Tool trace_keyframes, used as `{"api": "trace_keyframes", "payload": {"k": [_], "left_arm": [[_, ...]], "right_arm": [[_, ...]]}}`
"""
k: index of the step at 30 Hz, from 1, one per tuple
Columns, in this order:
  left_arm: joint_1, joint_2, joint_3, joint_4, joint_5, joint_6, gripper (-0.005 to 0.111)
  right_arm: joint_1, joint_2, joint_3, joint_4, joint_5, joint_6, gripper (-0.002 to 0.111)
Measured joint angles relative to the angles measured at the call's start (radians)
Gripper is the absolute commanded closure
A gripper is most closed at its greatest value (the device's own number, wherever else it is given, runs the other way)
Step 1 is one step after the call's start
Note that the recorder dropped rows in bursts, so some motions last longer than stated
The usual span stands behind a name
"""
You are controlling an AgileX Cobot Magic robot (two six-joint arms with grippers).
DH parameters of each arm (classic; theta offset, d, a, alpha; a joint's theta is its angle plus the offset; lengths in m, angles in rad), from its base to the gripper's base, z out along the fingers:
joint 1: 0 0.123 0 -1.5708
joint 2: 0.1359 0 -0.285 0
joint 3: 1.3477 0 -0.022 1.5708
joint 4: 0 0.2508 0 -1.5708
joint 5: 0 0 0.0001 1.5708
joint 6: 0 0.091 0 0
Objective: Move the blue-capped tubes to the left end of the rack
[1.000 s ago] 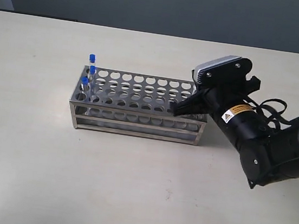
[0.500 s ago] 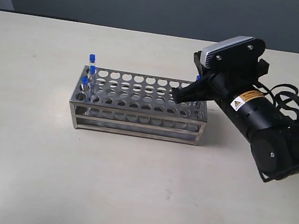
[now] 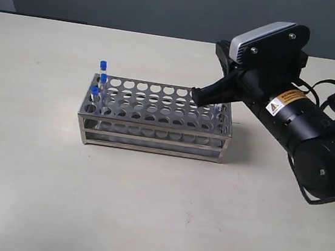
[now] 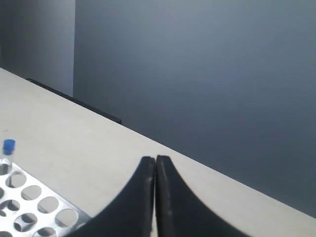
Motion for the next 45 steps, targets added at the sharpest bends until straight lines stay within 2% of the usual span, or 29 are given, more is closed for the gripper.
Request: {"api": "trace_keyframes", "payload": {"k": [12, 26, 45], "left_arm": [[0.000, 0.000, 0.000, 0.000, 0.000, 0.000, 0.106], [0.000, 0.000, 0.000, 0.000, 0.000, 0.000, 0.106], [0.000, 0.000, 0.000, 0.000, 0.000, 0.000, 0.106]], "right_arm": [[0.093, -0.022, 0.000, -0.008, 0.000, 0.019, 0.109], [0.095, -0.036, 0.000, -0.008, 0.006, 0.023, 0.109], [0.095, -0.070, 0.000, -0.060, 0.027, 0.146, 0.109]]}}
